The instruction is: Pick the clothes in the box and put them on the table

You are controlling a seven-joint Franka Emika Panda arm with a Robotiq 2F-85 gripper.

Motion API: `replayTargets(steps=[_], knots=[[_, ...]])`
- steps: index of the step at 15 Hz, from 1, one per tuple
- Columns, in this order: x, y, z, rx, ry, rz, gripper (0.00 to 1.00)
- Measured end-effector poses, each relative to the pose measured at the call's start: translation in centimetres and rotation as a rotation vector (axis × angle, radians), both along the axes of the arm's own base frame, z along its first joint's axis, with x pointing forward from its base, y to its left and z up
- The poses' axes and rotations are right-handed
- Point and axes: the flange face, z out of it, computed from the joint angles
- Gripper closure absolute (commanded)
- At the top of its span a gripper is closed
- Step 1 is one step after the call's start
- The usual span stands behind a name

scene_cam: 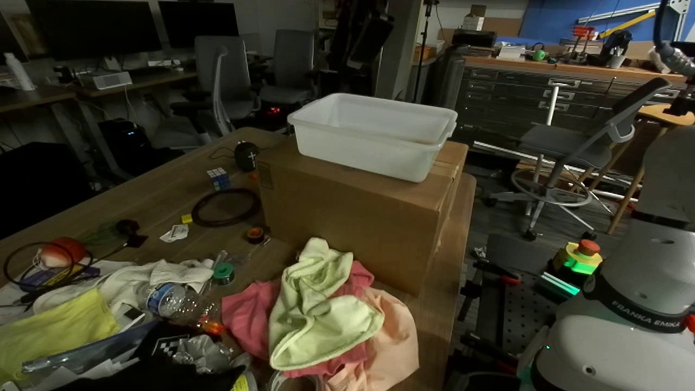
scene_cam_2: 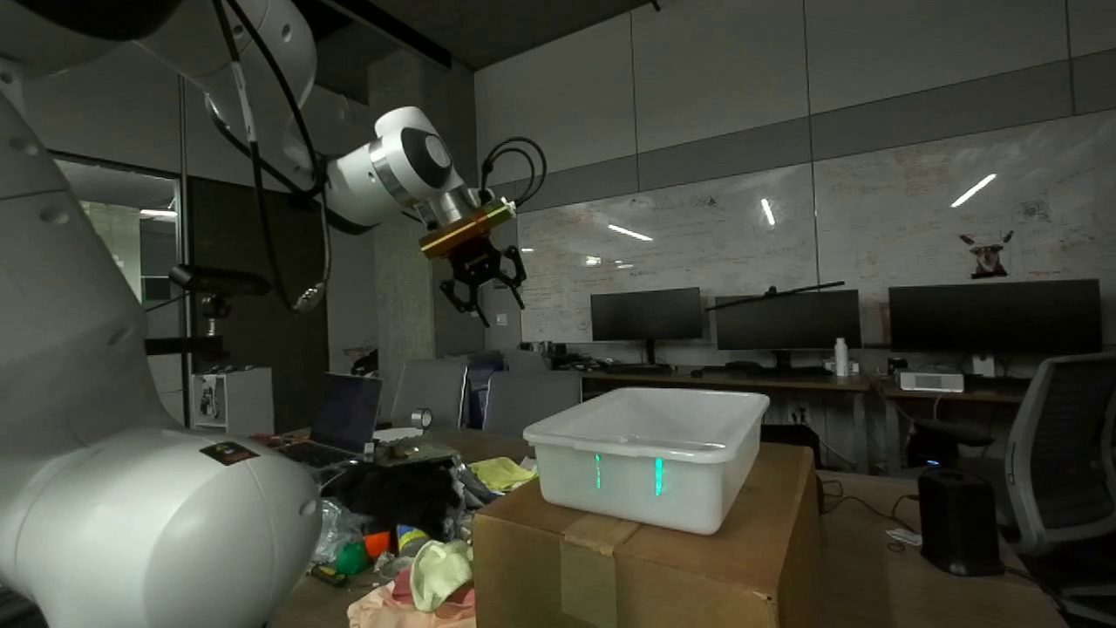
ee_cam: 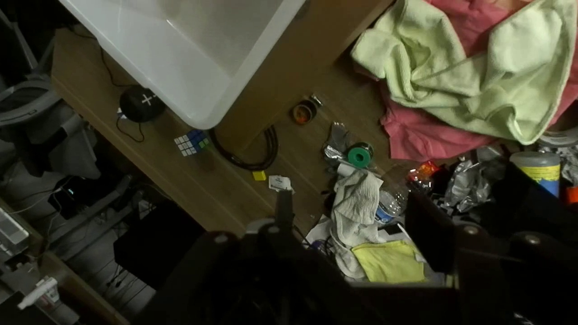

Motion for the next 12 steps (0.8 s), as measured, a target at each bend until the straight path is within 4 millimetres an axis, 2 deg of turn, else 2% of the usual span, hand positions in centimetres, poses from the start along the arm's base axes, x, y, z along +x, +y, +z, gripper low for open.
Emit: replayTargets(steps=[5, 8, 12], knots=[[0.4, -3.6, -1.4, -0.008, 0.051, -0.06, 0.0], [0.0, -7.1, -2.3, -0.037, 0.098, -0.16, 0.0], [-2.2, -12.6, -3.6, -0.052, 0.282, -0.326, 0.0]])
